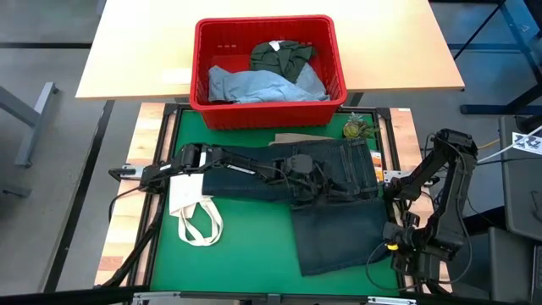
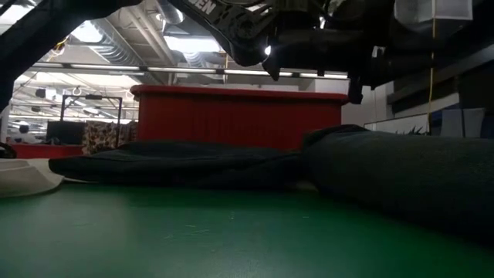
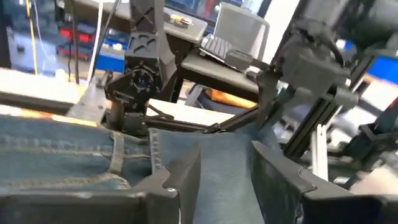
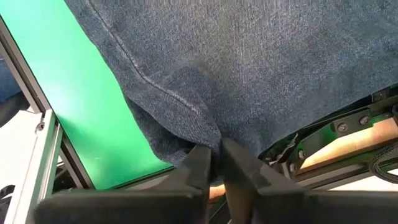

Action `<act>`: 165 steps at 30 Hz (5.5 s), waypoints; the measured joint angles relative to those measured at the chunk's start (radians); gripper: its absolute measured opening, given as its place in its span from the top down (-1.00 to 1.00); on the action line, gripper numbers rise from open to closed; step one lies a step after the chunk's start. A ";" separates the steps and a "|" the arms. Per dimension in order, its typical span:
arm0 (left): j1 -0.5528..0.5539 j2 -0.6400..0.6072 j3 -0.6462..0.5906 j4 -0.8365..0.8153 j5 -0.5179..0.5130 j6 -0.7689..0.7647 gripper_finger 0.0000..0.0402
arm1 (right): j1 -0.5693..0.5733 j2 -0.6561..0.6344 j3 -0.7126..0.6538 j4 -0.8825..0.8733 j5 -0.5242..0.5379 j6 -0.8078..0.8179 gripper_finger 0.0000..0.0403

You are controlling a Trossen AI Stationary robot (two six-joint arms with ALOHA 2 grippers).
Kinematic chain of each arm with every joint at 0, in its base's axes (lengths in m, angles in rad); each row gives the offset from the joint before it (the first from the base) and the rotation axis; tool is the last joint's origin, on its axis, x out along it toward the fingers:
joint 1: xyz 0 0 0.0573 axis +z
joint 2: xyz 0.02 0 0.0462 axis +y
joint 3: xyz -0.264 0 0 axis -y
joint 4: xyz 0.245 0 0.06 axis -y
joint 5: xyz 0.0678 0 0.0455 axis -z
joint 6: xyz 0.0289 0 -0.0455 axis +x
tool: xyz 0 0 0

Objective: Fold Laundry from Bin
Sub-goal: Fold the dark blue jeans

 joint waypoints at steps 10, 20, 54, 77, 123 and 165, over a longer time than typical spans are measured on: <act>0.052 -0.082 0.000 -0.131 0.033 0.096 0.39 | -0.001 0.000 0.000 -0.010 -0.002 0.015 0.12; 0.059 -0.187 0.000 -0.479 0.050 0.300 0.39 | -0.001 -0.001 0.018 -0.109 -0.166 0.016 -0.02; -0.080 -0.203 0.000 -0.814 0.041 0.314 0.39 | -0.669 -0.062 0.022 -0.364 0.028 -0.854 0.00; -0.096 -0.203 0.000 -0.828 0.041 0.317 0.39 | -1.213 -0.057 -0.185 -0.221 -0.264 -1.455 0.00; -0.129 -0.205 0.000 -0.864 -0.017 0.320 0.40 | -1.218 0.198 -0.220 -0.179 -0.340 -1.633 0.92; -0.147 -0.529 -0.005 -1.321 -0.197 0.195 0.40 | -1.218 0.159 -0.069 -0.290 0.030 -1.554 0.08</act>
